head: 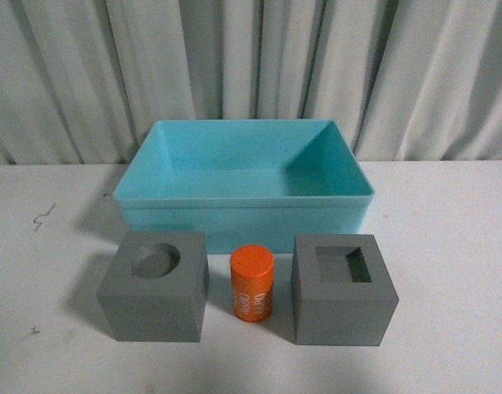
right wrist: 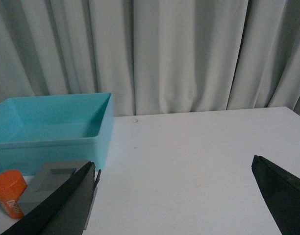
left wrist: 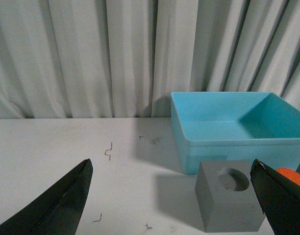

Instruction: Place gray and orange parts in blue box

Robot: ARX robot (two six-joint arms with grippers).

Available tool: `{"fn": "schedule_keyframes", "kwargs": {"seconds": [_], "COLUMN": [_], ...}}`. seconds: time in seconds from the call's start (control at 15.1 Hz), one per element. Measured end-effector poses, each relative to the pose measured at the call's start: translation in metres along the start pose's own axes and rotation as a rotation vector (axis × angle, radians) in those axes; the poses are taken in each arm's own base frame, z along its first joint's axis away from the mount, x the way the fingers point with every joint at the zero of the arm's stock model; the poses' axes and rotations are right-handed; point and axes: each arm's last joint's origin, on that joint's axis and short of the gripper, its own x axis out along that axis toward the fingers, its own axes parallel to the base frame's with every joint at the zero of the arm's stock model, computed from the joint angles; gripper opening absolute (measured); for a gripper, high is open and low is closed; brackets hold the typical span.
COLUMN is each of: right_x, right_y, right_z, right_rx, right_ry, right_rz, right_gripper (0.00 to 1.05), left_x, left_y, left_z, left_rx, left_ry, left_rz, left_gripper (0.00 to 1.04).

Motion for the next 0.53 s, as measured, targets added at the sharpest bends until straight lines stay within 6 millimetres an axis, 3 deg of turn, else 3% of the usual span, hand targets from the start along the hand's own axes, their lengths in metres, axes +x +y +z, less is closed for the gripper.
{"fn": "schedule_keyframes", "kwargs": {"seconds": [0.53], "right_x": [0.0000], "right_y": [0.0000], "right_z": [0.0000], "right_rx": [0.000], "right_ry": [0.000], "right_rz": [0.000], "right_gripper": [0.98], "left_x": [0.0000], "left_y": [0.0000], "left_z": [0.0000], "left_rx": [0.000], "left_ry": [0.000], "left_rz": [0.000], "left_gripper": [0.98]}}
